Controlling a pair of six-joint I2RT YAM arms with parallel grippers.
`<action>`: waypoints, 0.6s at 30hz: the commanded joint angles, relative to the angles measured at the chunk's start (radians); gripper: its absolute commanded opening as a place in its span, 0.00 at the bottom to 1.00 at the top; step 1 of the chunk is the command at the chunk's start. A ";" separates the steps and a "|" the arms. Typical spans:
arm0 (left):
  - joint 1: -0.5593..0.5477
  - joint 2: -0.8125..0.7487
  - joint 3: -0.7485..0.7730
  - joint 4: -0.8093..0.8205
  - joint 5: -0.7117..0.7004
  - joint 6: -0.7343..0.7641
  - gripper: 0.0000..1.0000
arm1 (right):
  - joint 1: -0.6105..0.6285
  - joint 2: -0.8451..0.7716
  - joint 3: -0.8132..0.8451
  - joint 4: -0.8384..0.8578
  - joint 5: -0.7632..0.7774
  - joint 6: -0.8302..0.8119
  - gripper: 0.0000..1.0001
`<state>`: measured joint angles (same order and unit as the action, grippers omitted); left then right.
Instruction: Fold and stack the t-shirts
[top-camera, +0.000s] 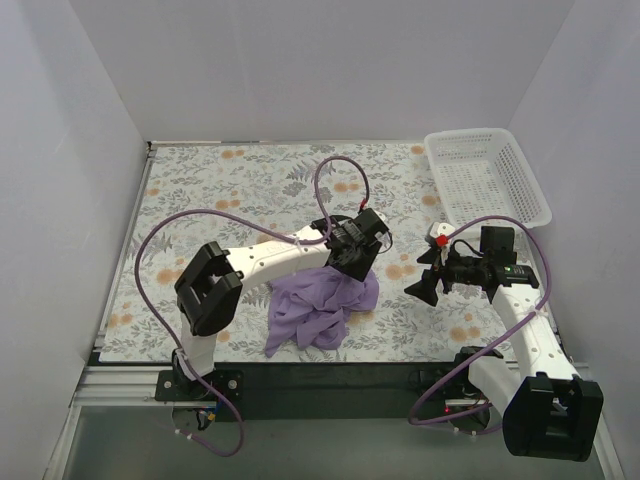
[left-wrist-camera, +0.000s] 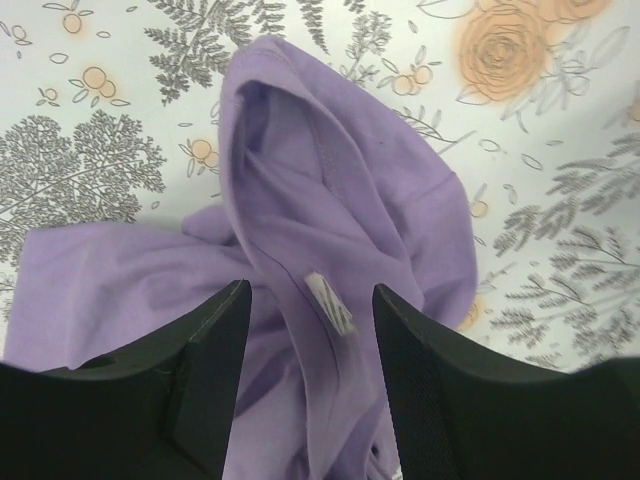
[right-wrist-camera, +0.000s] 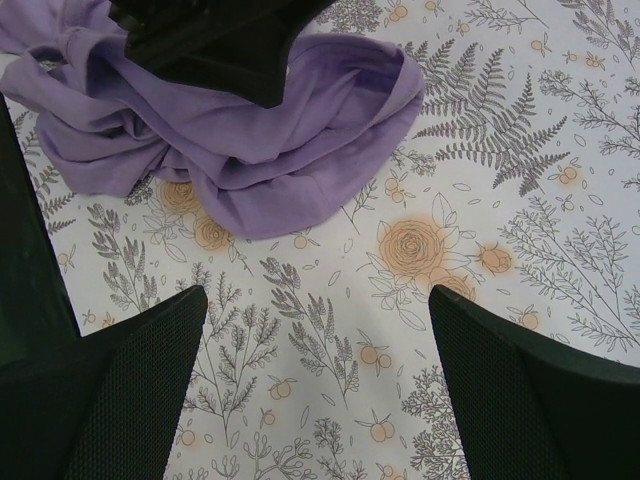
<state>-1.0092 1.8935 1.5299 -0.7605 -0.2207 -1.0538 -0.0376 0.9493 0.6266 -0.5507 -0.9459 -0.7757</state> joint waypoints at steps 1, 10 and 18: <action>-0.005 0.033 0.075 -0.060 -0.101 0.040 0.50 | -0.008 -0.007 0.015 -0.006 -0.033 -0.016 0.98; 0.032 0.162 0.231 -0.089 -0.157 0.054 0.50 | -0.015 -0.007 0.018 -0.014 -0.044 -0.020 0.98; 0.066 0.277 0.368 -0.115 -0.091 0.087 0.47 | -0.027 -0.009 0.019 -0.017 -0.048 -0.023 0.98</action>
<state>-0.9558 2.1563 1.8488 -0.8455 -0.3183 -0.9890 -0.0574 0.9493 0.6266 -0.5526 -0.9565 -0.7891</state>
